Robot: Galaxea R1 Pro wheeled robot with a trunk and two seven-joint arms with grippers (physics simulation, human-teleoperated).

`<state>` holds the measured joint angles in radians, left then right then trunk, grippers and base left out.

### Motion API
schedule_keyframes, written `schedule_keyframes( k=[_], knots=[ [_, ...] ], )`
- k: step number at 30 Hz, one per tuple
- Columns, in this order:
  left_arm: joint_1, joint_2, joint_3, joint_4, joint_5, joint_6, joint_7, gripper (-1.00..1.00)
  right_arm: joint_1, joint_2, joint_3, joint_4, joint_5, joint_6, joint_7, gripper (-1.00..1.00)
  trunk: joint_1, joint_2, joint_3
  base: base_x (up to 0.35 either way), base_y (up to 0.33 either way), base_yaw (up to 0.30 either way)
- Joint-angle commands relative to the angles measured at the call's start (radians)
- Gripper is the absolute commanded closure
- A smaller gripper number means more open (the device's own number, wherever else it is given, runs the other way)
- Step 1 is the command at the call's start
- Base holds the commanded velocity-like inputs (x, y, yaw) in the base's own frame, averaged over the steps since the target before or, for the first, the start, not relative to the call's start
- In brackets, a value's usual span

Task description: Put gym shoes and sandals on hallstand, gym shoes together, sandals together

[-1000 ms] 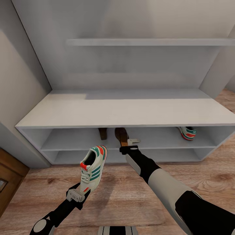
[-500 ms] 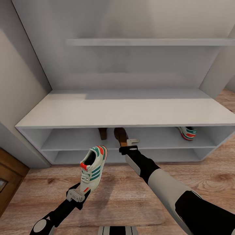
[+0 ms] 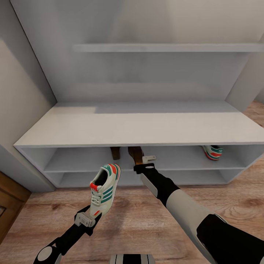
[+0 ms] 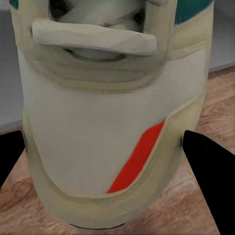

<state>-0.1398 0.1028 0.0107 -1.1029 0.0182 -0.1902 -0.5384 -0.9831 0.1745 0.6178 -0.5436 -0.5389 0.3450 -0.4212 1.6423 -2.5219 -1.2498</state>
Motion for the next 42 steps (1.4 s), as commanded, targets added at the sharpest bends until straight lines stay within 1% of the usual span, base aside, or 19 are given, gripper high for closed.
schedule_keyframes(
  k=[1,30,31,34,35,39,41,42],
  knots=[
    [0.0,0.0,0.0,0.0,0.0,0.0,0.0,1.0,0.0,0.0,0.0,0.0,-0.003,-0.001,-0.001,1.0,0.0,0.0,0.0,0.041,0.0,0.0],
    [0.0,0.001,-0.001,0.001,-0.001,0.0,-0.001,1.0,0.0,0.0,0.0,-0.001,-0.003,-0.001,-0.001,1.0,0.0,0.0,0.0,0.007,0.0,0.0],
    [0.0,0.003,-0.002,0.001,-0.007,0.0,-0.003,1.0,0.0,0.0,0.0,-0.001,-0.003,-0.001,-0.001,1.0,0.0,0.0,0.0,0.0,0.0,0.0],
    [0.0,0.005,-0.002,0.0,-0.043,0.0,-0.006,1.0,0.0,0.0,0.0,0.0,-0.003,-0.001,-0.001,1.0,0.0,0.0,0.0,0.0,0.0,0.0],
    [0.0,0.005,-0.002,0.0,-0.043,0.0,-0.006,1.0,0.0,0.0,0.0,0.0,-0.003,-0.001,-0.001,1.0,0.0,0.0,0.0,0.0,0.0,0.0],
    [0.0,0.008,0.001,0.003,-0.086,0.0,-0.018,1.0,0.0,0.0,0.0,0.0,-0.003,0.0,-0.001,1.0,0.0,0.0,0.0,0.0,0.0,0.0],
    [0.0,0.013,0.004,0.008,-0.099,0.0,-0.021,1.0,0.0,0.0,0.0,0.0,-0.003,0.0,-0.001,1.0,0.0,0.0,0.0,0.0,0.0,0.0],
    [0.0,0.013,0.004,0.008,-0.099,0.0,-0.021,1.0,0.0,0.0,0.0,0.0,-0.003,0.0,-0.001,1.0,0.0,0.0,0.0,0.0,0.0,0.0]
  ],
)
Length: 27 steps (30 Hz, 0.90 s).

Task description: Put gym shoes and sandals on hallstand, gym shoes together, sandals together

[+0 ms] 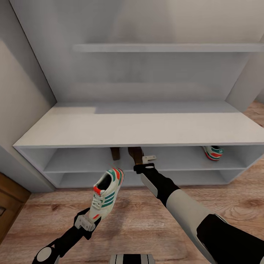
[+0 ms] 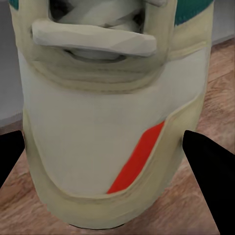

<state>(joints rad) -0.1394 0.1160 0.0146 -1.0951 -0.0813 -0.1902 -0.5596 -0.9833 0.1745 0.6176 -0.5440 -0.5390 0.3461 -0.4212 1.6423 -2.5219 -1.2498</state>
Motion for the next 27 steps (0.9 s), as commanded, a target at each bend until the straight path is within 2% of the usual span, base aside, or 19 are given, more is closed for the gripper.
schedule_keyframes(
  k=[1,5,10,23,27],
  knots=[
    [0.001,0.005,0.001,0.002,-0.004,0.0,-0.002,1.0,0.0,0.0,0.0,0.0,-0.002,-0.002,-0.001,1.0,0.0,0.0,0.0,0.0,0.0,0.0],
    [0.004,0.035,0.003,0.006,-0.008,0.0,-0.006,1.0,0.0,0.0,0.0,0.0,-0.002,-0.002,-0.001,1.0,0.0,0.0,0.0,0.0,0.0,0.0],
    [0.007,0.048,0.003,0.008,-0.009,0.0,-0.007,1.0,0.0,0.0,0.0,0.0,-0.002,-0.002,-0.001,1.0,0.0,0.0,0.0,0.0,0.0,0.0],
    [0.009,0.054,0.002,0.009,-0.009,0.0,-0.008,1.0,0.0,0.0,0.0,-0.001,-0.002,-0.001,-0.001,1.0,0.0,0.0,0.0,0.003,0.0,0.0],
    [0.009,0.054,0.001,0.009,-0.009,0.0,-0.008,1.0,0.0,0.0,0.0,-0.001,-0.002,-0.001,-0.001,1.0,0.0,0.0,0.0,0.142,0.0,0.0]
  ],
)
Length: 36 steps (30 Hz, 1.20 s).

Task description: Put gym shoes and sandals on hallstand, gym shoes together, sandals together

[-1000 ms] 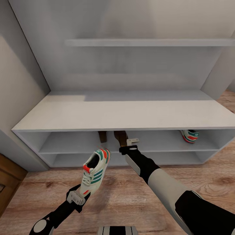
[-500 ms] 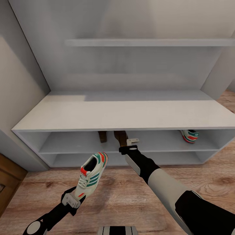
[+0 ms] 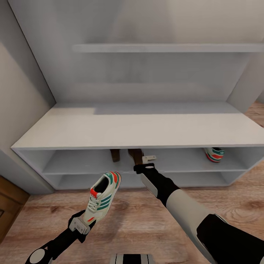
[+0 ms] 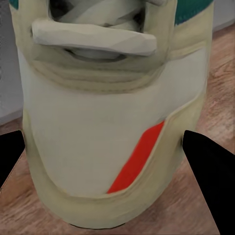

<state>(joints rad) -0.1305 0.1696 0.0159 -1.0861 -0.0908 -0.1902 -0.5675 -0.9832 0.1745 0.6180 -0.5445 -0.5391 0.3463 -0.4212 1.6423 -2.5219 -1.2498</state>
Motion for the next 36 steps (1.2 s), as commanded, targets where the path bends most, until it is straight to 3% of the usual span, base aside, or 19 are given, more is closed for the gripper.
schedule_keyframes(
  k=[1,36],
  knots=[
    [0.0,0.0,0.0,0.0,0.0,0.0,0.0,1.0,0.0,0.0,0.0,0.0,-0.002,-0.001,-0.001,1.0,0.0,0.0,0.0,0.184,0.0,0.0],
    [0.0,-0.002,-0.002,0.0,0.0,0.0,0.001,1.0,0.001,0.0,0.0,-0.001,-0.002,-0.002,-0.001,1.0,0.0,0.0,0.0,0.028,0.007,0.0]
  ],
)
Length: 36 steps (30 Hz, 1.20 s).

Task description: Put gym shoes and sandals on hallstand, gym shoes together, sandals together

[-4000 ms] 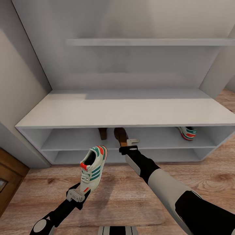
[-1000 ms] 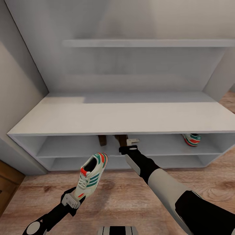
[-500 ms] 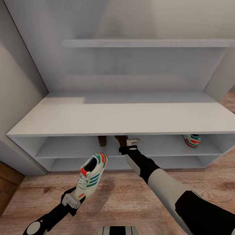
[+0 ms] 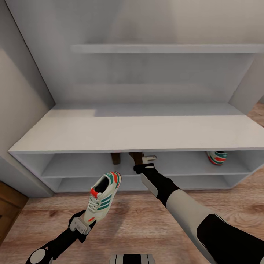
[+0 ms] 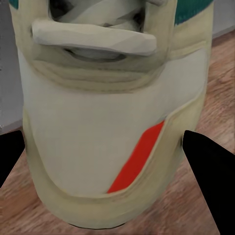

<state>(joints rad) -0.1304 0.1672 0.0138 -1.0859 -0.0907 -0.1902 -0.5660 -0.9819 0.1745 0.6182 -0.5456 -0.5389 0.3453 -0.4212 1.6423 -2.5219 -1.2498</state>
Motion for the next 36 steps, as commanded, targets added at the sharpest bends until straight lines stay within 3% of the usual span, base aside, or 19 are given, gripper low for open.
schedule_keyframes(
  k=[1,36],
  knots=[
    [0.0,0.0,0.0,0.0,0.0,0.0,0.0,1.0,0.0,0.0,0.0,0.0,-0.003,-0.001,-0.001,1.0,0.0,0.0,0.0,0.0,0.146,0.0],
    [0.0,0.0,0.001,0.0,0.0,0.0,0.0,1.0,0.0,0.0,0.0,0.001,-0.003,-0.002,-0.001,1.0,0.0,0.0,0.0,0.0,0.055,0.0]
  ],
)
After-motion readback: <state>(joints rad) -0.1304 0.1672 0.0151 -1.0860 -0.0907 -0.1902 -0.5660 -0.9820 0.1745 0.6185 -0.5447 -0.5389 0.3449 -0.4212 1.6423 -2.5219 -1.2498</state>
